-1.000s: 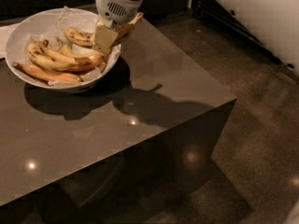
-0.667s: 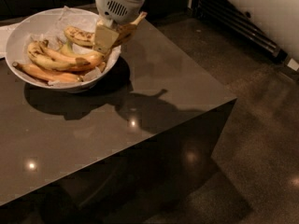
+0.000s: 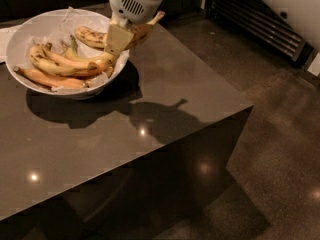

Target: Pick banana from white bowl

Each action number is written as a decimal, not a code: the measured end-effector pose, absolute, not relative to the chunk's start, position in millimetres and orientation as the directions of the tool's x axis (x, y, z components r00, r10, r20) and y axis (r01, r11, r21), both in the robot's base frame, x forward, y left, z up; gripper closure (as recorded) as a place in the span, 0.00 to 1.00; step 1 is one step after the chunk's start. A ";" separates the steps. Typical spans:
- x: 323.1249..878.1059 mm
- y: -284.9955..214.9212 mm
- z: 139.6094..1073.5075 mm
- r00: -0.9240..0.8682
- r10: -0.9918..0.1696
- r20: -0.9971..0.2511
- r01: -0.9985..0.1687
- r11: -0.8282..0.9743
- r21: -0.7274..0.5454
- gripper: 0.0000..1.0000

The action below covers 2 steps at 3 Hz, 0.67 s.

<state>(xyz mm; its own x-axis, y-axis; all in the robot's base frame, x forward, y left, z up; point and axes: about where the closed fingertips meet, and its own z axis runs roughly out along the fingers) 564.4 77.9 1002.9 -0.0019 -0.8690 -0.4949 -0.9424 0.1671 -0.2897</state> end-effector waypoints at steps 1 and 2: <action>551.7 63.2 1008.5 -0.050 -0.861 -0.506 -0.935 0.218 -0.279 1.00; 551.1 62.8 1008.7 -0.052 -0.861 -0.507 -0.935 0.220 -0.278 1.00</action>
Offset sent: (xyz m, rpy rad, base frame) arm -0.0106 -0.0123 0.0049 0.0113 0.0071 -0.0416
